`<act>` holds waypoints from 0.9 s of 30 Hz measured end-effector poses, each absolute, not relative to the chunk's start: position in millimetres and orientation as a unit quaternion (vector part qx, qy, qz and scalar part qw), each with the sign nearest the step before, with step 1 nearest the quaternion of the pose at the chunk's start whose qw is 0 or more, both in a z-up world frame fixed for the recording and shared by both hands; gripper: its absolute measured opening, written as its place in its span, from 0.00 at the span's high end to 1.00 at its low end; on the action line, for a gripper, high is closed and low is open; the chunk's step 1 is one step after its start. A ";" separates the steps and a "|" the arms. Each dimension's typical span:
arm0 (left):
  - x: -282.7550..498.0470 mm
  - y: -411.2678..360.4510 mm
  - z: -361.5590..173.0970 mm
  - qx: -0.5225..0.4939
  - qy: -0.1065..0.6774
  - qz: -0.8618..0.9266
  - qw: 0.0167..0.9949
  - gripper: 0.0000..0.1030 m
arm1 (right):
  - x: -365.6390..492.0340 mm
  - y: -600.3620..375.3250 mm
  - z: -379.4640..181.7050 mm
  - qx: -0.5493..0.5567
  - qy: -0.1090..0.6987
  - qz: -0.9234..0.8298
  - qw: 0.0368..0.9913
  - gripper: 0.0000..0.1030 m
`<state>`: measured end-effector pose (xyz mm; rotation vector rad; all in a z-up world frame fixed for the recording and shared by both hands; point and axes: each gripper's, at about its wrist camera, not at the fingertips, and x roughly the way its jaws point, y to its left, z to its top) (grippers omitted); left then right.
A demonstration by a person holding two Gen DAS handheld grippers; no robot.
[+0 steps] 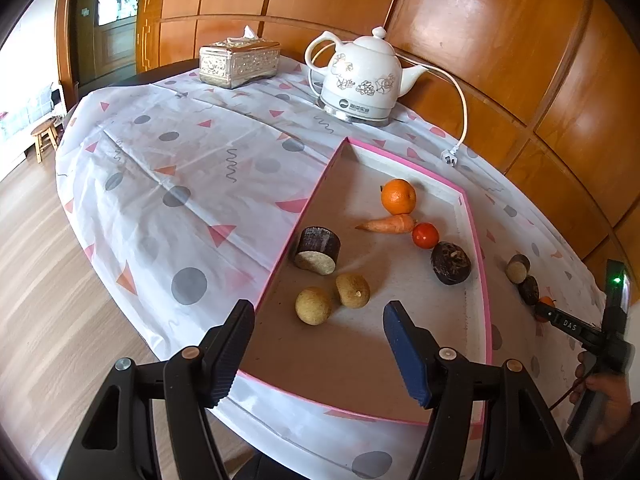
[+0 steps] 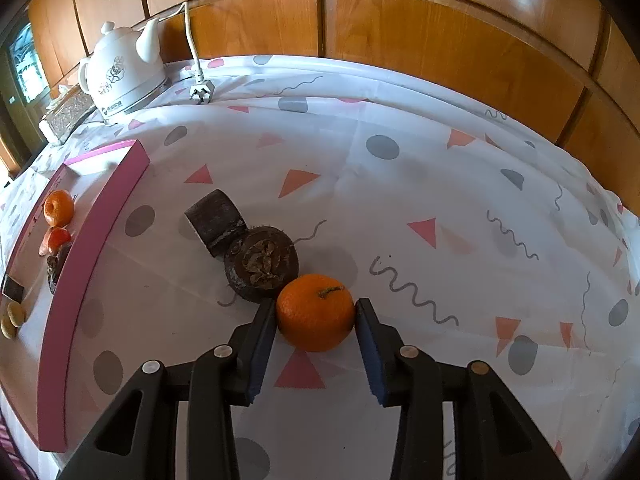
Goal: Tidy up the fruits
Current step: 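Grasp the small orange with the right gripper and lift it, then carry the orange into the tray and open the right gripper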
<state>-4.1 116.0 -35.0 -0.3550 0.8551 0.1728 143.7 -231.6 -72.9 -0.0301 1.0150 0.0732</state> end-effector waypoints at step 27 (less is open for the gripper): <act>-13.4 125.0 -28.0 -0.184 0.396 0.097 0.894 0.34 | 86.1 -126.8 -14.4 -0.036 0.429 0.218 0.876 0.61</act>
